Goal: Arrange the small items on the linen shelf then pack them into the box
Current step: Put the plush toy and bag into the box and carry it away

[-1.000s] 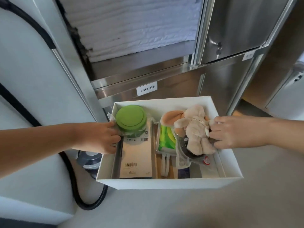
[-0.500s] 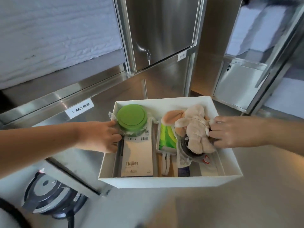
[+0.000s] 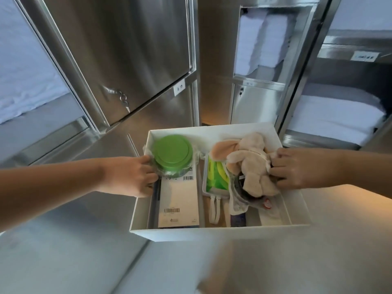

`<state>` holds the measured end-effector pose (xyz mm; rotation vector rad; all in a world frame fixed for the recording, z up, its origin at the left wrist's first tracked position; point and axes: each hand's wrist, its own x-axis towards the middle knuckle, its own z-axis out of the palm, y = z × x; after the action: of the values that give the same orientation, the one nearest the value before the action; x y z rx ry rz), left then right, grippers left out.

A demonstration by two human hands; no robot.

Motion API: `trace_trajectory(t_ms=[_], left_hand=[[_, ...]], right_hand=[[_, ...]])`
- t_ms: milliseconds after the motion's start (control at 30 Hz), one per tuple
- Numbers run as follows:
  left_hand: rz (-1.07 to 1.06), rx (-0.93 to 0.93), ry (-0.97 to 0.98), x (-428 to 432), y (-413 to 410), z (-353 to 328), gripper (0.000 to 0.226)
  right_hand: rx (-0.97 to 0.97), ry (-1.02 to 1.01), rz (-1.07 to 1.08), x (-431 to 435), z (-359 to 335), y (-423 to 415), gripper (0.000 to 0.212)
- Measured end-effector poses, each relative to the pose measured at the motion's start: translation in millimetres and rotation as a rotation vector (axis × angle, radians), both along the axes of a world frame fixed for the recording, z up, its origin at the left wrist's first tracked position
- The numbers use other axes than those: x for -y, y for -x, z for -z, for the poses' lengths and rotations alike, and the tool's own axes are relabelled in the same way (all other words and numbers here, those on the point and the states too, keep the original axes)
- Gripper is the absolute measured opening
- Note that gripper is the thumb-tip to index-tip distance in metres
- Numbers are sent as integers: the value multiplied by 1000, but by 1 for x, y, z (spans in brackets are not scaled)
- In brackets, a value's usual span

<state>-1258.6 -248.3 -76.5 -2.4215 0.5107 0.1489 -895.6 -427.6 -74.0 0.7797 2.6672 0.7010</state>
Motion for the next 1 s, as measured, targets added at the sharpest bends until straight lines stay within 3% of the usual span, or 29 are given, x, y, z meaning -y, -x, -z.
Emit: trace_trajectory(t_ms=[467,1000], left_hand=[[129,0,18,-122,-130,4,31],[91,55,56,-204,-337,13,30]], right_hand=[[8,-3,112,-75,5,-109,20],[64,-14,70,-176,-1,-327,18]])
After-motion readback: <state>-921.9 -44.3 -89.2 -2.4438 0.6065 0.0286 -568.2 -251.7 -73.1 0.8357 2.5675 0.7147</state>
